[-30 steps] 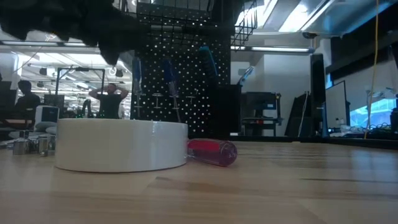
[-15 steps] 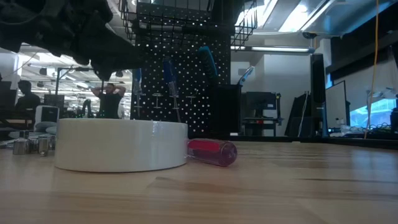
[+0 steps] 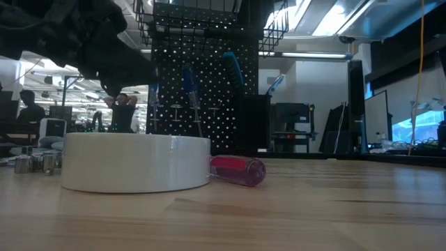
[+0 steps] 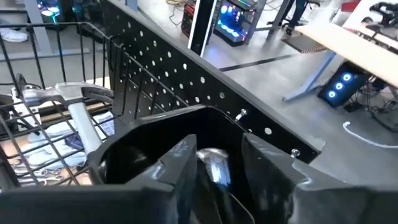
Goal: Hang tools onto peg board
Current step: Put the extension bar into the top black bin on the pegboard, then hang the red screwdriver on the pegboard
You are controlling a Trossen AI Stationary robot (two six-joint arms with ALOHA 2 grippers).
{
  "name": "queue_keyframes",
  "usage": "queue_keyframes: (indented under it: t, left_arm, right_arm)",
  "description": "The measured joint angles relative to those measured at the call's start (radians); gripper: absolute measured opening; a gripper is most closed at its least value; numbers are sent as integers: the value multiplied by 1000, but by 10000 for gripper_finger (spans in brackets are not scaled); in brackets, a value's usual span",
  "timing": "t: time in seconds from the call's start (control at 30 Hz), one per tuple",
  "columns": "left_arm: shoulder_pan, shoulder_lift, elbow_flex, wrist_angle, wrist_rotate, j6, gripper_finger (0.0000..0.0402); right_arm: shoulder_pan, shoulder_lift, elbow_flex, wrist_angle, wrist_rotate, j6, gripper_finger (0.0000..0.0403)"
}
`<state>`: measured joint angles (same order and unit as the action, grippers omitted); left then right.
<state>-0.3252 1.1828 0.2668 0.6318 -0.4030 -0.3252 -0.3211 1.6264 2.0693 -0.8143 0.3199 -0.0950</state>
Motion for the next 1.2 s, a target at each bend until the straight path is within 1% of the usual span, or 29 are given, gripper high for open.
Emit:
queue_keyframes:
  t: [0.2,0.3,0.4,0.47,0.53,0.6,0.7,0.8,0.9,0.93,1.03,1.2]
  left_arm:
    - [0,0,0,-2,0,-1,155]
    - [-2,0,0,-2,0,-1,155]
    - [-2,0,0,-2,0,2,155]
    - [-2,0,0,-2,1,15,155]
    - [0,0,0,-2,1,39,155]
    - [7,0,4,-18,2,76,155]
    - [23,1,52,-133,23,126,155]
    - [38,4,133,-300,35,156,155]
    - [41,16,211,-449,35,184,155]
    - [42,23,234,-471,39,201,155]
    - [42,52,285,-493,108,235,155]
    - [42,143,383,-538,193,264,155]
  right_arm:
    - [24,-68,0,-18,-14,-16,190]
    - [79,-117,0,-50,-28,-15,209]
    - [158,-157,1,-129,-82,-8,222]
    - [222,-171,1,-210,-119,11,225]
    - [294,-173,-9,-297,-133,45,226]
    - [370,-173,-46,-375,-131,73,226]
    - [471,-171,-160,-408,-108,107,226]
    - [545,-175,-305,-348,-66,151,226]
    - [601,-180,-458,-213,-56,178,227]
    - [618,-180,-509,-157,-55,190,227]
    - [664,-180,-655,-8,-58,230,227]
    - [740,-180,-874,228,-15,386,227]
